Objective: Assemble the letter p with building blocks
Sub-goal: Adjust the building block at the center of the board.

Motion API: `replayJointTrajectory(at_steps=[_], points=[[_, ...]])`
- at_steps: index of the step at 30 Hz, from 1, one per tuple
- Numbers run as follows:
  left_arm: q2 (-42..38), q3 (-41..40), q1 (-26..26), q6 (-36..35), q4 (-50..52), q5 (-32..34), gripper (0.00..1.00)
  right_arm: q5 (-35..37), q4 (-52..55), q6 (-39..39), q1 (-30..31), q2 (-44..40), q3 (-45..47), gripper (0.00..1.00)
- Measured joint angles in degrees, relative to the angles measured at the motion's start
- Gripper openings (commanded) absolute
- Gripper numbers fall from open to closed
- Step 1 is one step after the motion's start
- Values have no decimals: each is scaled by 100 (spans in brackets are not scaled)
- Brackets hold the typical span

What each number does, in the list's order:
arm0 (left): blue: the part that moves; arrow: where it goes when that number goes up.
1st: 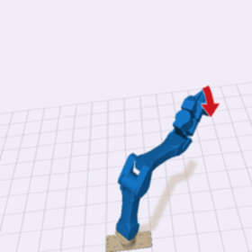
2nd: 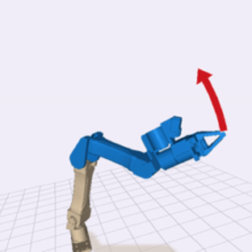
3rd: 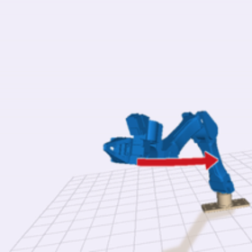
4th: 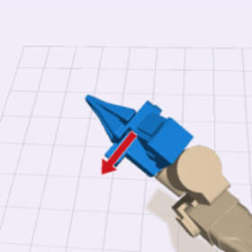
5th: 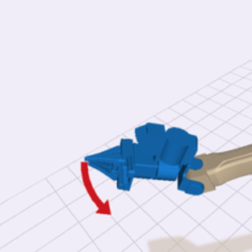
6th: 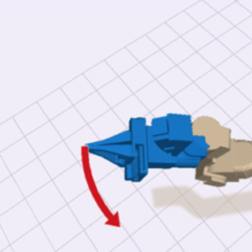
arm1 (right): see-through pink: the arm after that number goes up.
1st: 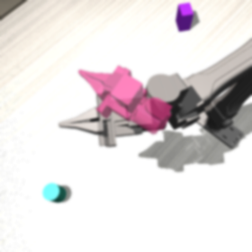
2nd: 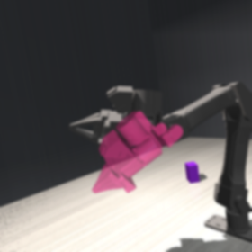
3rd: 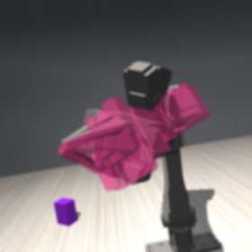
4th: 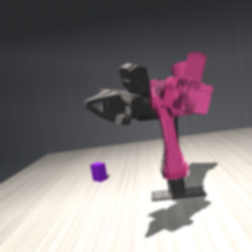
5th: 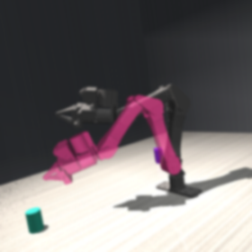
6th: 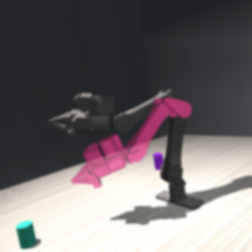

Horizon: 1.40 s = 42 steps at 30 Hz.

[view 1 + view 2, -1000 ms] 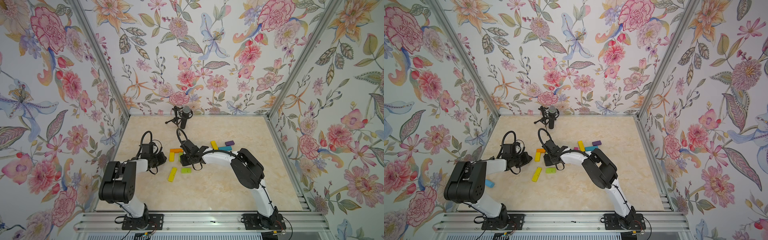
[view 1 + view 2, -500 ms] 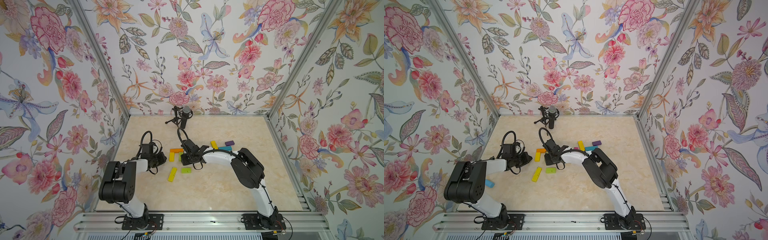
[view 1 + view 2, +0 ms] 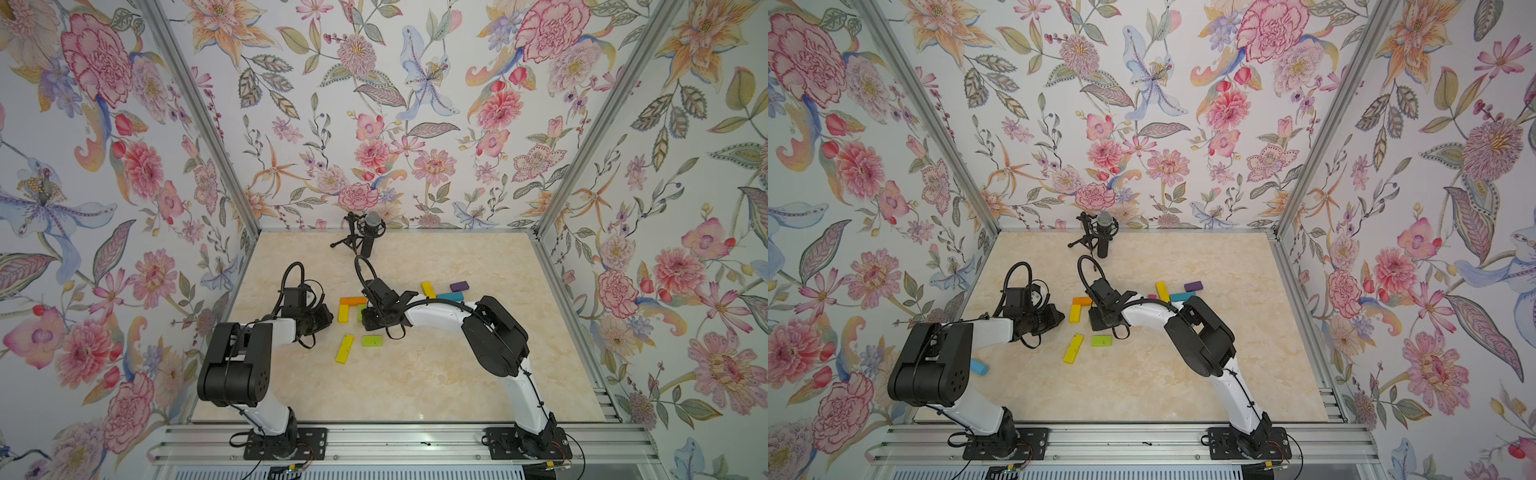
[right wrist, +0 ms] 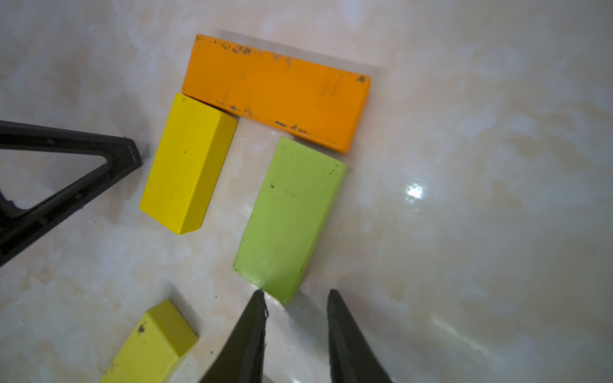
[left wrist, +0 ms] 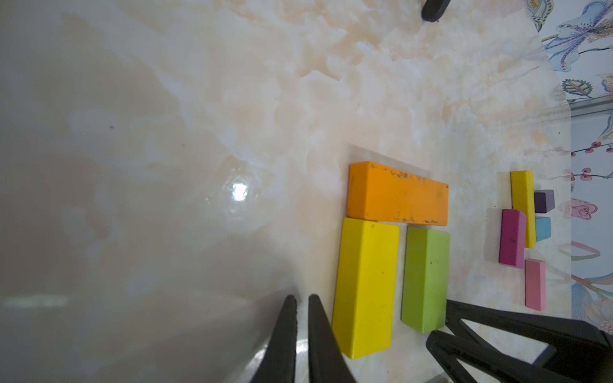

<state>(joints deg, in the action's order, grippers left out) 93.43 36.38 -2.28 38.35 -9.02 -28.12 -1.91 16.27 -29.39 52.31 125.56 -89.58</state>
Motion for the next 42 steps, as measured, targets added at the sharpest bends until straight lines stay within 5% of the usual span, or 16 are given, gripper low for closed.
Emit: replayJointTrajectory(at_steps=[14, 19, 23, 28, 42], points=[[-39, 0, 0, 4, 59, 15, 11, 114, -236, 120, 52, -229, 389, 33], [-595, -59, 0, 7, 264, 208, 14, 321, -293, 295, 138, -800, 1073, 50], [-1169, -63, 0, 31, 302, 337, 24, 444, -400, 549, 170, -1300, 1456, 67], [-1480, -98, 0, 63, 385, 343, 35, 337, -518, 1029, 166, -1716, 1781, 78], [-2177, -476, -4, 68, 841, 345, 41, -651, -544, 2376, 162, -1840, 2153, 81]])
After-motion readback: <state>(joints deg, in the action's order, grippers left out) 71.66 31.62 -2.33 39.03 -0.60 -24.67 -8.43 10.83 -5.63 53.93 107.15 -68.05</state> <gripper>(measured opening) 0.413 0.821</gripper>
